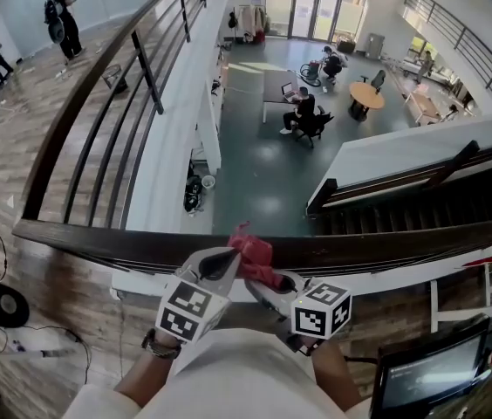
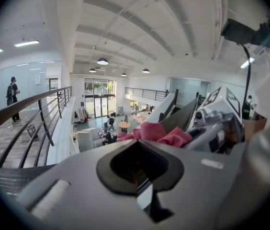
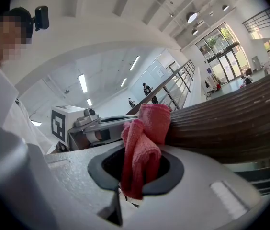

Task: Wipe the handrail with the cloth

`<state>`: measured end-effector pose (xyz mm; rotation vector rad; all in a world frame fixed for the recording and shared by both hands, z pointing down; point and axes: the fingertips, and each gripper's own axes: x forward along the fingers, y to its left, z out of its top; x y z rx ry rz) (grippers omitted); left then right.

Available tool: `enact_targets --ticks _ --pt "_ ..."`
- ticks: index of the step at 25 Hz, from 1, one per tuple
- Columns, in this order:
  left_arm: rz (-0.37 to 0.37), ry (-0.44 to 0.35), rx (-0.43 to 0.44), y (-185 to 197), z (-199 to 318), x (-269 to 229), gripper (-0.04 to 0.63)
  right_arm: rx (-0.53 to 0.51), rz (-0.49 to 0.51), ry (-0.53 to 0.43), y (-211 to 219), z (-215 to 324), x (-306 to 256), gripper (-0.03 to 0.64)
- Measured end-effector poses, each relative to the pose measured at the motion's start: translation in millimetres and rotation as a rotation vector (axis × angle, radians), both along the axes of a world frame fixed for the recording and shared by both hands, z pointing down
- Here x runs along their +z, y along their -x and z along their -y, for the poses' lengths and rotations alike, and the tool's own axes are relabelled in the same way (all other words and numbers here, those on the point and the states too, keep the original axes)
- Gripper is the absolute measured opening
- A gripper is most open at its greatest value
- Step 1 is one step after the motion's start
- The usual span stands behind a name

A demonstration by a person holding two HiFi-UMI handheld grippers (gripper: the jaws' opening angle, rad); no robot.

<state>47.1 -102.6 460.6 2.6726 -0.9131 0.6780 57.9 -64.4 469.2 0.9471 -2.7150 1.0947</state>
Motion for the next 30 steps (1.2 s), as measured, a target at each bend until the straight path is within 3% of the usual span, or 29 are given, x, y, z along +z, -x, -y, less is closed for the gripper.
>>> enact_targets --ticks 14,30 --pt "0.018 -0.007 -0.009 8.5 -4.8 -0.2 0.003 -0.022 0.005 -0.003 8.1 -4.9 0.9 0.061" --pt "0.008 0.002 -0.106 52.9 -5.7 -2.5 0.003 -0.115 -0.021 0.008 50.8 -4.7 0.0 0.061"
